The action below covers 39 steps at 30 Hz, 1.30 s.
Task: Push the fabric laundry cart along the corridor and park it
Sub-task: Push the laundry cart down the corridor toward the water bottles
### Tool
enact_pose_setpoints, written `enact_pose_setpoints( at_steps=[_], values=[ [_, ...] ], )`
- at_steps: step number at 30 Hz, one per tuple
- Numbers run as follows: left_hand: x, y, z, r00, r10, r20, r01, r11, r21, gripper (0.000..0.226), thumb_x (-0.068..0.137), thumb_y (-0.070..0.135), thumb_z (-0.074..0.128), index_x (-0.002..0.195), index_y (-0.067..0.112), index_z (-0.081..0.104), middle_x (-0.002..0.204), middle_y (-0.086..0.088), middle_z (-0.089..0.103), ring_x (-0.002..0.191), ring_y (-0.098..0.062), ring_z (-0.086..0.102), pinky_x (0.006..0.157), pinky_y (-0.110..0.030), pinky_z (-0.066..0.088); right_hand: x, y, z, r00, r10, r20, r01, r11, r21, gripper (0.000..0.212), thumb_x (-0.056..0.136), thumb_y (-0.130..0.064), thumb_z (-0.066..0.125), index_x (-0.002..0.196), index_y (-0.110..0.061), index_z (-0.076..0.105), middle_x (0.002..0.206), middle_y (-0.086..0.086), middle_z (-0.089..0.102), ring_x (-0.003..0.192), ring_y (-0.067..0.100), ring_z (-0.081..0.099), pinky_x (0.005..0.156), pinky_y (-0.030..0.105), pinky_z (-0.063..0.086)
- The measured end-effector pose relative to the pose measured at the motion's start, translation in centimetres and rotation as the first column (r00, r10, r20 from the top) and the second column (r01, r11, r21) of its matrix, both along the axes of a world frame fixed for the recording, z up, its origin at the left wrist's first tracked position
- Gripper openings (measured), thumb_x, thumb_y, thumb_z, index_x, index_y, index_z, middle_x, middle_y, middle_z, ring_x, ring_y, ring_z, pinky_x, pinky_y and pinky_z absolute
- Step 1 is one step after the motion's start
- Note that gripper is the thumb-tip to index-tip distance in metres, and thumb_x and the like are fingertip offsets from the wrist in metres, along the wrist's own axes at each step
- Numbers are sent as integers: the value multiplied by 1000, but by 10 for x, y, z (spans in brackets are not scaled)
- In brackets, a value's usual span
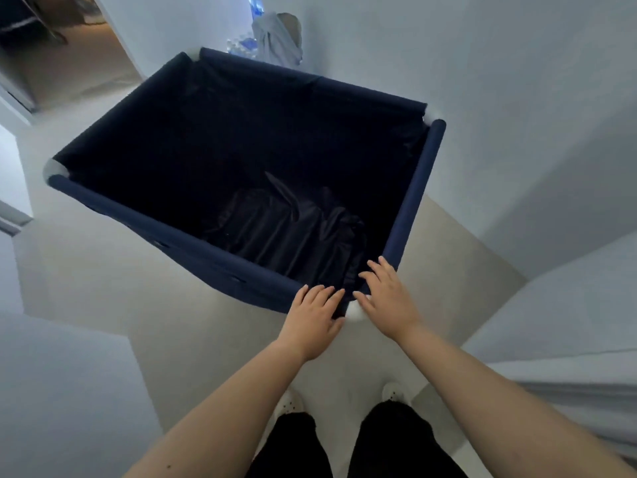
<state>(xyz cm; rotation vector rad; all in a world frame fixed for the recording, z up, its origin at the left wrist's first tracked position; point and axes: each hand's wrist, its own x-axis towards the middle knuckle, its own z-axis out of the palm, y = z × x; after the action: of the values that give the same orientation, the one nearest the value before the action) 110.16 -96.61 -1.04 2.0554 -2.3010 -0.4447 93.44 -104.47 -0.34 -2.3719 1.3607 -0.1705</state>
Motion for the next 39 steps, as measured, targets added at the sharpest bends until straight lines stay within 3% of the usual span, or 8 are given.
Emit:
enact_pose_setpoints(
  at_steps=[6, 13, 20, 26, 31, 39],
  values=[
    [64, -7, 3, 997, -60, 45, 61, 998, -17, 55, 97, 32, 38, 146, 24, 15, 155, -2, 21, 143, -23, 10, 116, -43, 6, 32, 41, -2, 997, -45, -61, 39, 995, -88, 41, 93, -37, 48, 125, -12, 51, 128, 5, 55, 124, 20, 43, 116, 36, 14],
    [84, -30, 1, 981, -193, 29, 194, 979, -64, 47, 98, 30, 38, 144, 28, 26, 147, 0, 38, 136, -21, 28, 115, -40, 11, 33, 36, 6, 983, -18, -181, 3, 996, -84, 44, 93, -34, 50, 131, -13, 43, 132, 3, 51, 125, 19, 40, 116, 34, 12],
    [70, -36, -8, 983, -161, -84, 144, 973, -178, 39, 93, 20, 54, 131, 20, 50, 126, -7, 58, 120, -29, 47, 111, -46, 19, 18, 25, 4, 986, 1, -165, -16, 996, -91, 42, 93, -33, 51, 129, -12, 45, 130, 4, 52, 123, 20, 41, 116, 33, 15],
    [48, -60, -10, 971, -232, -49, 225, 967, -122, 39, 96, 29, 45, 135, 24, 43, 125, -3, 54, 118, -26, 45, 108, -40, 22, -12, 8, 1, 986, -8, -168, -11, 994, -113, 41, 92, -36, 51, 126, -13, 47, 125, 2, 55, 119, 18, 45, 115, 32, 17],
    [13, -73, -8, 966, -257, -24, 254, 963, -93, 41, 97, 34, 39, 138, 27, 36, 128, 0, 50, 120, -23, 41, 106, -37, 22, -38, -3, 1, 988, -114, -105, 103, 989, -106, 39, 86, -35, 61, 115, -10, 54, 113, 6, 60, 110, 22, 51, 112, 36, 26],
    [-55, -92, -10, 954, -293, -56, 289, 955, -68, 44, 97, 31, 39, 140, 27, 31, 129, 2, 48, 120, -21, 39, 106, -36, 19, -97, -19, 8, 970, -213, -115, 201, 974, -107, 35, 82, -37, 66, 103, -11, 56, 102, 6, 61, 100, 22, 50, 95, 33, 40]
  ],
)
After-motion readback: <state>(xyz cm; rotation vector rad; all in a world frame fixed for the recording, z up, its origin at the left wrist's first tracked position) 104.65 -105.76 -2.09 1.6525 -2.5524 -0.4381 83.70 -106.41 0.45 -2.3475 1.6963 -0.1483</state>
